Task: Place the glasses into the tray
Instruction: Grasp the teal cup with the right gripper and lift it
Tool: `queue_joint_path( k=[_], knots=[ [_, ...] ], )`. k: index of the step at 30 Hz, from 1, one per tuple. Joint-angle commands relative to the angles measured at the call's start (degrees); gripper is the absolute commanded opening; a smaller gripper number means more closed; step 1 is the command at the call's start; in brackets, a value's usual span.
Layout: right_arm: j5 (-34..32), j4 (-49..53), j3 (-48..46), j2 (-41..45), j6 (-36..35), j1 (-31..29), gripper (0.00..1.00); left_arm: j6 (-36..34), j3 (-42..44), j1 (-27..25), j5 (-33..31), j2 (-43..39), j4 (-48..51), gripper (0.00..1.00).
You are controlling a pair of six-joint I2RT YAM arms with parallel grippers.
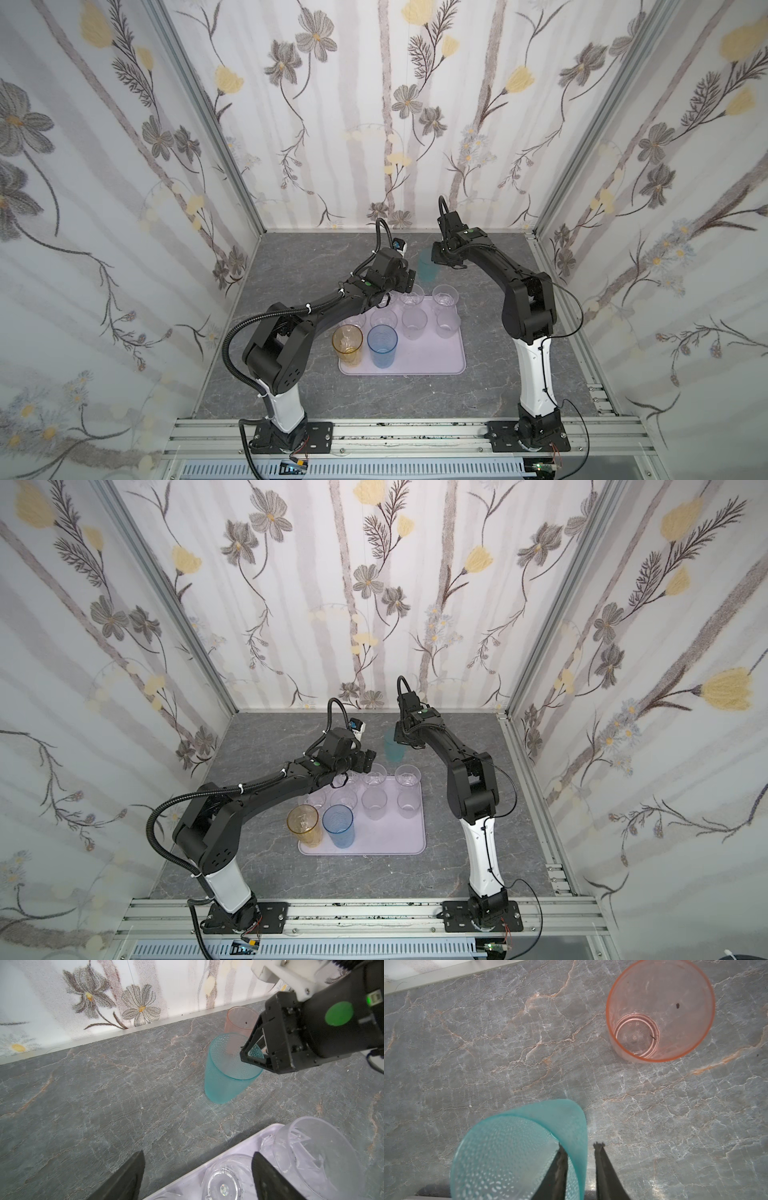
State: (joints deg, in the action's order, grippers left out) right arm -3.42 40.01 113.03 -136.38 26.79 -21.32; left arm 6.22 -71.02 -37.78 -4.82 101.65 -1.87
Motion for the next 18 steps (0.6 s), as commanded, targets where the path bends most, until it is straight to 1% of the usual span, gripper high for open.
queue_joint_path(
  k=[1, 6, 9, 13, 18],
  knots=[
    [-1.85, -2.74, 0.74, -0.25, -1.20, 0.07, 0.18, -0.20, -0.08, -0.14, -0.81, 0.07, -1.56, 0.83],
    [-2.31, -2.47, 0.79, 1.83, -2.24, 0.08, 0.09, -0.41, 0.68, -0.24, -1.66, -1.25, -1.39, 0.83],
    [-2.20, -2.17, 0.86, 3.80, -2.66, 0.01, 0.06, -0.42, 1.04, -0.27, -2.20, -2.68, -1.30, 0.83],
    [-1.43, -1.48, 0.87, 6.42, -2.80, -0.08, 0.05, -0.07, 1.19, -0.26, -2.84, -4.56, -1.21, 0.83],
    [0.87, 0.56, 0.01, 11.76, -3.12, -0.82, 0.04, 0.32, 2.17, -0.14, -5.72, -9.27, -1.12, 0.84]
  ],
)
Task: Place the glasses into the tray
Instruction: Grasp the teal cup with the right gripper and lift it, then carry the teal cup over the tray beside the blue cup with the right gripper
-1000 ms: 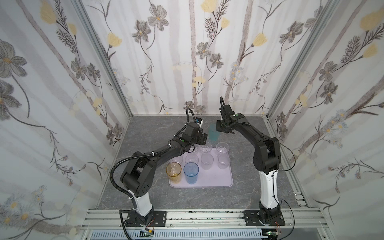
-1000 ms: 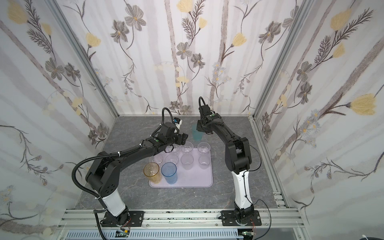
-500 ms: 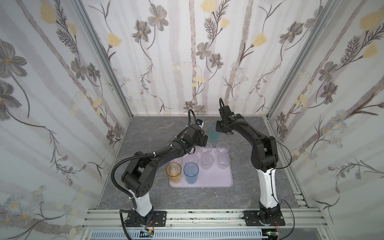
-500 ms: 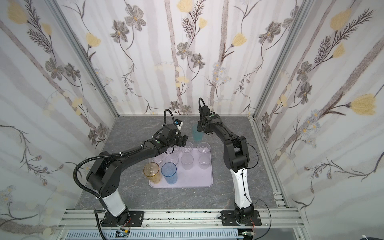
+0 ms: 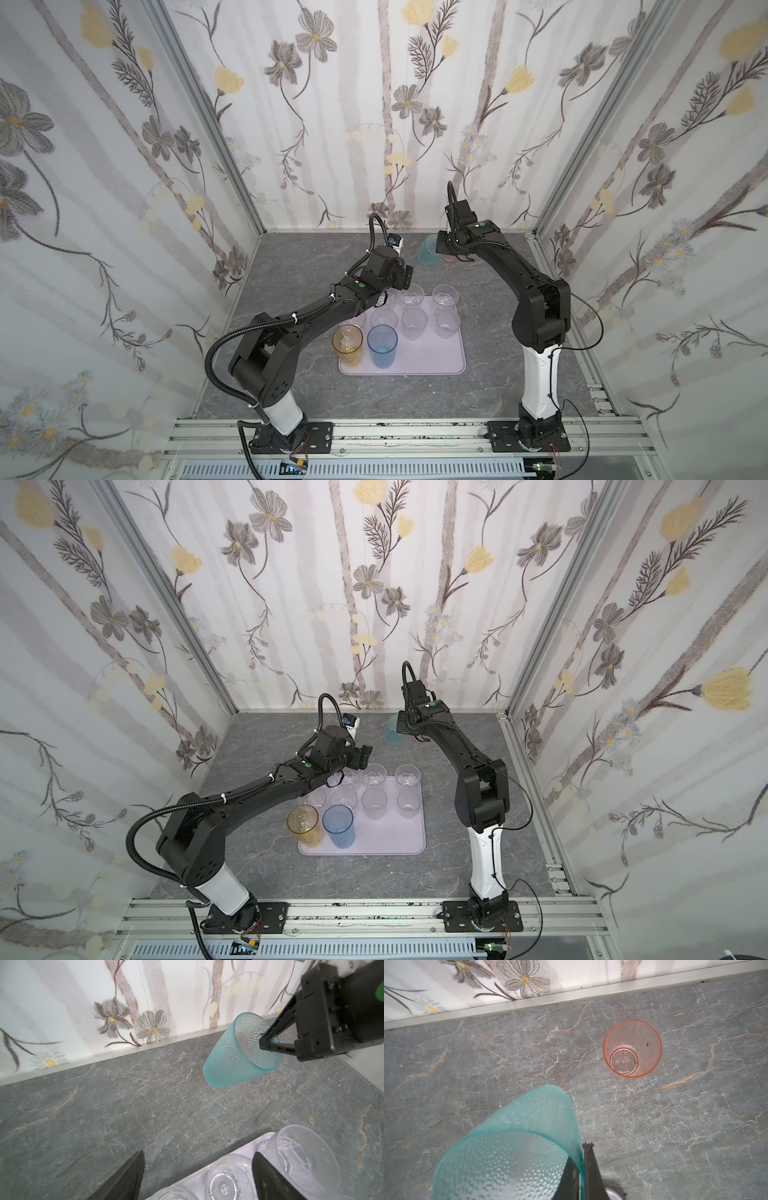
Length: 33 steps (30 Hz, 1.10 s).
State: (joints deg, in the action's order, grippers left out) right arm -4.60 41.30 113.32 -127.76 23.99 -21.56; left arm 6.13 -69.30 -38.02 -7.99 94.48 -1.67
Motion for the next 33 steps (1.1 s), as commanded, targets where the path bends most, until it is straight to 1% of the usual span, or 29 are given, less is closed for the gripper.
queue_joint_path(
  k=[1, 7, 11, 16, 19, 22, 26, 31, 33],
  knots=[
    [2.67, -0.52, -0.80, 4.56, -0.39, -0.83, 0.04, 0.38, 0.77, 0.14, -3.16, -3.08, -1.32, 0.83],
    [5.84, 0.91, -6.65, 14.62, -1.12, -3.41, 0.04, -0.01, 4.42, 0.40, -6.63, -11.60, -1.38, 0.86],
    [7.57, 2.56, -12.29, 21.89, -2.44, -4.99, 0.04, -0.16, 8.23, 0.92, -9.11, -18.29, -1.40, 0.87],
    [6.52, 9.51, -17.17, 28.92, -5.13, -7.38, 0.04, -0.45, 13.02, 1.69, -12.00, -26.60, -1.32, 0.89],
    [5.98, 13.55, -20.05, 33.07, -5.71, -8.38, 0.04, 0.38, 15.44, 2.13, -13.05, -29.91, -1.32, 0.90],
    [5.66, 16.40, -23.89, 37.96, -5.29, -9.49, 0.03, 2.86, 17.10, 2.19, -12.47, -31.58, -1.29, 0.90],
    [3.41, 20.13, -27.75, 41.57, -4.20, -11.77, 0.03, 6.68, 17.79, 2.24, -11.14, -31.40, -1.32, 0.88],
    [2.74, 21.45, -33.18, 44.08, -0.67, -16.99, 0.03, 9.00, 17.18, 2.12, -9.43, -29.59, -1.40, 0.88],
    [2.24, 20.41, -35.49, 44.35, 1.17, -19.40, 0.03, 9.51, 16.93, 2.14, -9.17, -28.97, -1.40, 0.87]
  ],
)
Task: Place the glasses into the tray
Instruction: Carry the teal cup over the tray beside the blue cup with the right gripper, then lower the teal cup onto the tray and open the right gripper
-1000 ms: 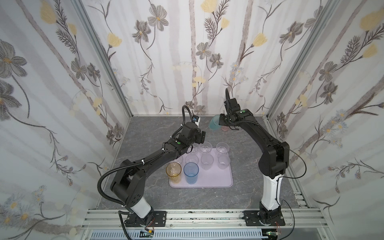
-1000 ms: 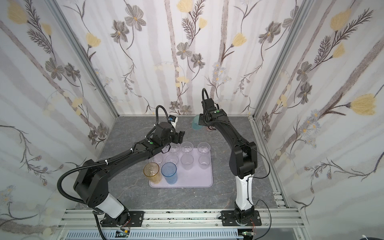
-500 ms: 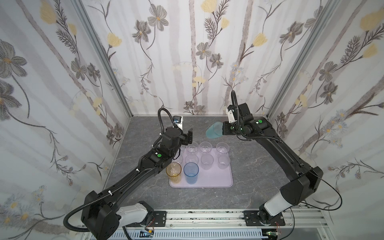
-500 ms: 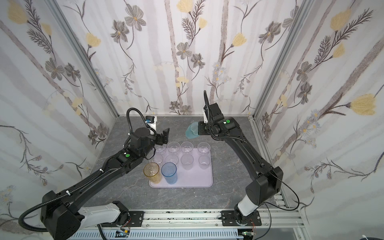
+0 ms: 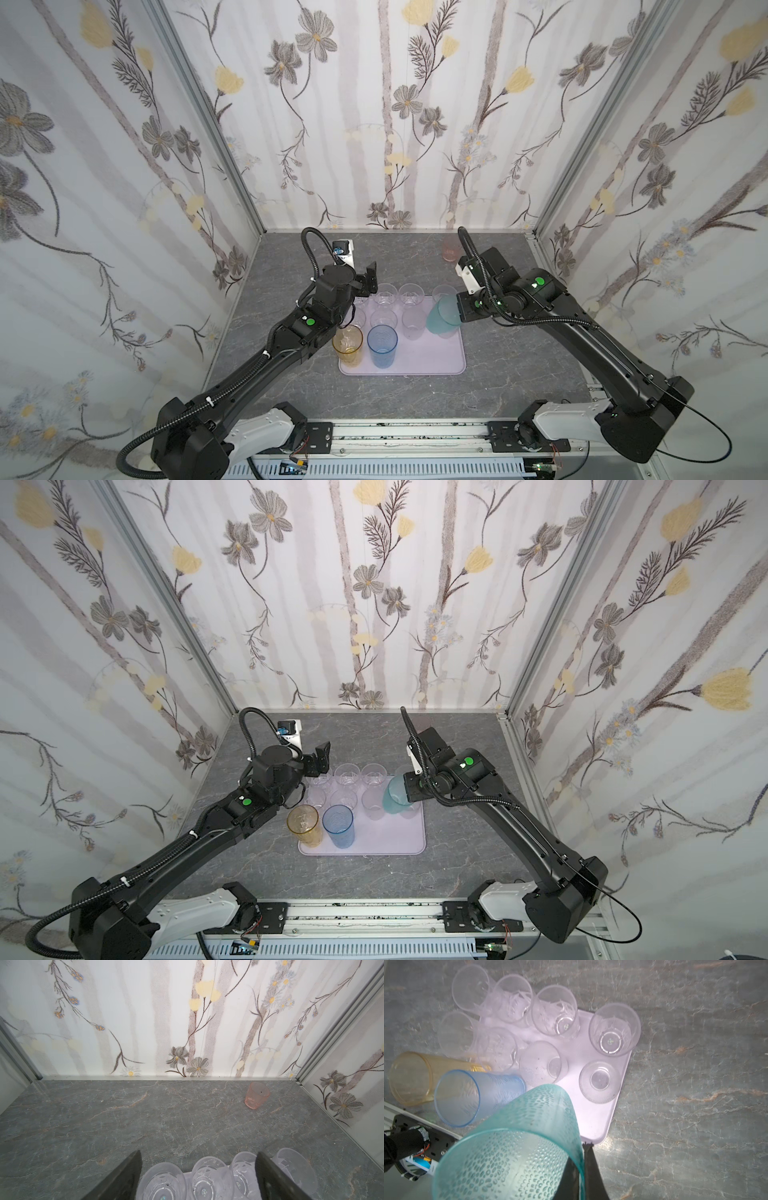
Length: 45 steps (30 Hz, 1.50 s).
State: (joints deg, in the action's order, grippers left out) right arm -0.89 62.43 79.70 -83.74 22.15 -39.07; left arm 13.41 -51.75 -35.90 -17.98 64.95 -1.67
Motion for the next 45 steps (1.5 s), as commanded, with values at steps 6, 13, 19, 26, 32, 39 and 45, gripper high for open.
queue_joint_path(
  k=[6, 13, 19, 26, 32, 39, 45],
  knots=[
    [-4.82, -5.34, -5.60, -4.26, 7.07, -8.90, 0.03, 3.02, -0.72, -0.01, 2.31, 2.19, -1.49, 0.87],
    [-8.87, -9.12, -5.96, -12.62, 9.38, -14.90, 0.02, 2.55, 0.15, -0.05, 1.93, 1.81, -1.49, 0.88],
    [-10.19, -10.15, -6.55, -16.70, 8.83, -15.60, 0.01, 2.15, 0.59, 0.03, 1.85, 2.02, -1.49, 0.88],
    [-9.99, -12.26, -7.09, -18.95, 8.72, -15.58, 0.01, 1.58, 0.65, -0.05, 1.55, 2.46, -1.58, 0.89],
    [-11.10, -12.95, -6.84, -20.00, 8.87, -15.53, 0.01, 1.23, 0.55, 0.01, 1.37, 2.68, -1.58, 0.88],
    [-11.11, -12.88, -6.95, -20.82, 8.30, -15.50, 0.07, 1.27, 0.33, -0.05, 1.59, 2.82, -1.67, 0.89],
    [-11.20, -9.77, -3.72, -19.33, 6.74, -15.47, 0.25, 1.12, -0.08, -0.05, 1.60, 2.97, -1.67, 0.89]
  ],
)
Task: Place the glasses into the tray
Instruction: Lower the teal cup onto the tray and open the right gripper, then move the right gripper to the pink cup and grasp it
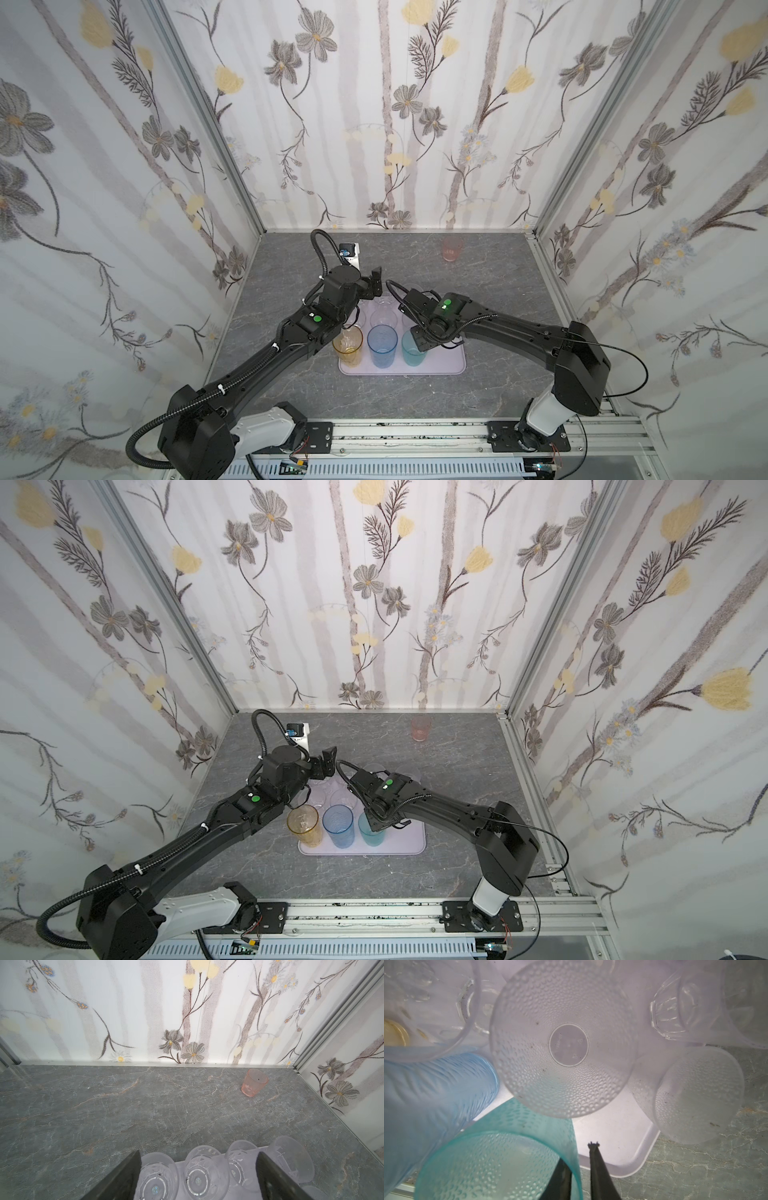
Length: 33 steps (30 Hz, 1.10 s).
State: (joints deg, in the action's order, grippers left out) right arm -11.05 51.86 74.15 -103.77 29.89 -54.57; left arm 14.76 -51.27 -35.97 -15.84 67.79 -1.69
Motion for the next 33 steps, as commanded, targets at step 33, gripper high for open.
queue_joint_path(
  k=[33],
  knots=[
    [9.64, -19.31, 39.00, -29.87, 2.93, 42.60, 0.48, -2.35, -20.20, -9.47, -2.32, 33.34, -2.00, 0.95]
  ],
)
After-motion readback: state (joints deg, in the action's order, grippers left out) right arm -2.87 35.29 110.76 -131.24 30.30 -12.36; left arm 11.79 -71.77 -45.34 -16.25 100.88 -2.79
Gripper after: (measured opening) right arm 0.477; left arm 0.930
